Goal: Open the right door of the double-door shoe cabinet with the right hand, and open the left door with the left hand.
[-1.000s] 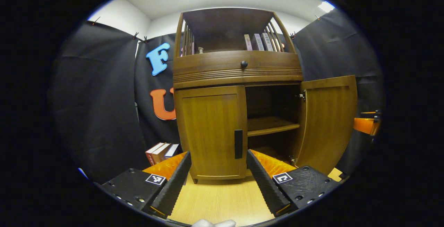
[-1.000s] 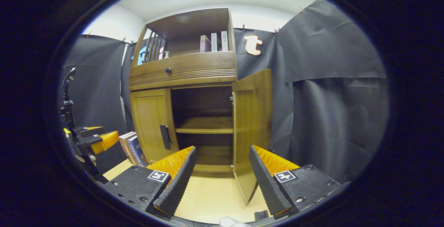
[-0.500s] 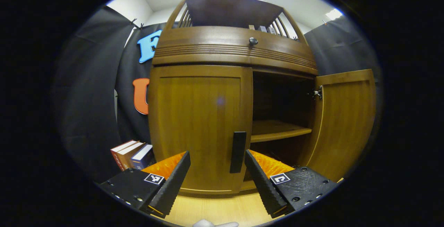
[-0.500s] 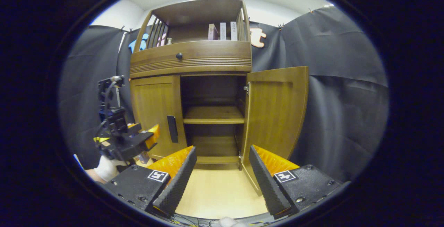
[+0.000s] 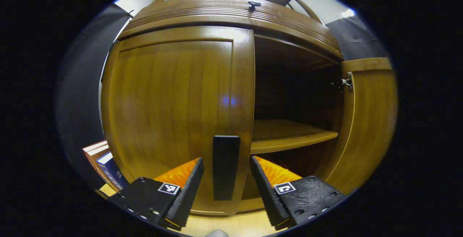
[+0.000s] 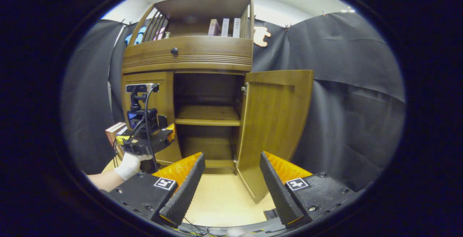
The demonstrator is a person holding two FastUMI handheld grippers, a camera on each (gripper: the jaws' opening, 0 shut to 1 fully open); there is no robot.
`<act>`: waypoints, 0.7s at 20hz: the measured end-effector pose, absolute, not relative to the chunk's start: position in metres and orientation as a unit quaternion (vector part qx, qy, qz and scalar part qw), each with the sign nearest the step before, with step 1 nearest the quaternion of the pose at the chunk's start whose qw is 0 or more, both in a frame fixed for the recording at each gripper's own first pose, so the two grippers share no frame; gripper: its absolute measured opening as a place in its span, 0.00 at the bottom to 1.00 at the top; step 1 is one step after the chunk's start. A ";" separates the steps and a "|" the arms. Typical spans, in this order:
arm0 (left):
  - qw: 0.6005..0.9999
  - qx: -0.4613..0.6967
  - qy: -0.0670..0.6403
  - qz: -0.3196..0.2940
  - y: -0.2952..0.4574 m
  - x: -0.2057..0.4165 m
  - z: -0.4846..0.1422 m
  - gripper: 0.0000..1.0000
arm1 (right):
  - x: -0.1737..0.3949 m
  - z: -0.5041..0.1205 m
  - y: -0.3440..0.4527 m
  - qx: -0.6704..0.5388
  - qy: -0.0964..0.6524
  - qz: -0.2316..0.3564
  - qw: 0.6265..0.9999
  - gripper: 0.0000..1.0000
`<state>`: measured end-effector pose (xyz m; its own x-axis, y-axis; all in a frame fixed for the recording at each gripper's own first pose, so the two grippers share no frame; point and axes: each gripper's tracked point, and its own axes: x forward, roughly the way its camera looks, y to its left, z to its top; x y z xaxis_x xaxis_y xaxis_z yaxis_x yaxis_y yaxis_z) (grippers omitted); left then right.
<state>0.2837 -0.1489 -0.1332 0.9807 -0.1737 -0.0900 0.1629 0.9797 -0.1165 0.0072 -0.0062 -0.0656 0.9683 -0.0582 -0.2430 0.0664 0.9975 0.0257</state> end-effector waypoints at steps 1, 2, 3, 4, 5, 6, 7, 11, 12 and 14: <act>0.994 -0.052 0.053 -0.080 -0.148 0.284 -0.134 0.72 | 0.007 -0.066 -0.009 0.018 0.124 -0.035 0.991 0.98; 0.995 -0.050 0.060 -0.067 -0.143 0.289 -0.140 0.66 | 0.006 -0.066 -0.013 0.019 0.123 -0.039 0.991 0.96; 0.994 -0.056 0.063 -0.069 -0.143 0.289 -0.141 0.37 | 0.006 -0.066 -0.017 0.018 0.123 -0.043 0.991 0.96; 0.994 -0.062 0.057 -0.069 -0.142 0.293 -0.141 0.41 | 0.005 -0.067 -0.019 0.018 0.124 -0.045 0.991 0.98; 0.993 -0.064 0.060 -0.074 -0.143 0.289 -0.141 0.44 | 0.005 -0.068 -0.020 0.018 0.125 -0.046 0.991 0.98; 0.994 -0.059 0.058 -0.075 -0.142 0.288 -0.141 0.34 | 0.006 -0.069 -0.020 0.018 0.126 -0.046 0.991 0.98; 0.994 -0.056 0.057 -0.075 -0.140 0.287 -0.140 0.30 | 0.007 -0.070 -0.019 0.018 0.128 -0.044 0.991 0.98; 0.994 -0.052 0.061 -0.081 -0.139 0.277 -0.141 0.29 | 0.005 -0.071 -0.012 0.016 0.127 -0.034 0.991 0.96; 0.993 -0.051 0.059 -0.085 -0.139 0.271 -0.141 0.29 | 0.003 -0.073 -0.011 0.015 0.128 -0.031 0.991 0.96; 0.993 -0.048 0.056 -0.097 -0.136 0.261 -0.141 0.29 | -0.004 -0.074 -0.008 0.016 0.129 -0.028 0.991 0.96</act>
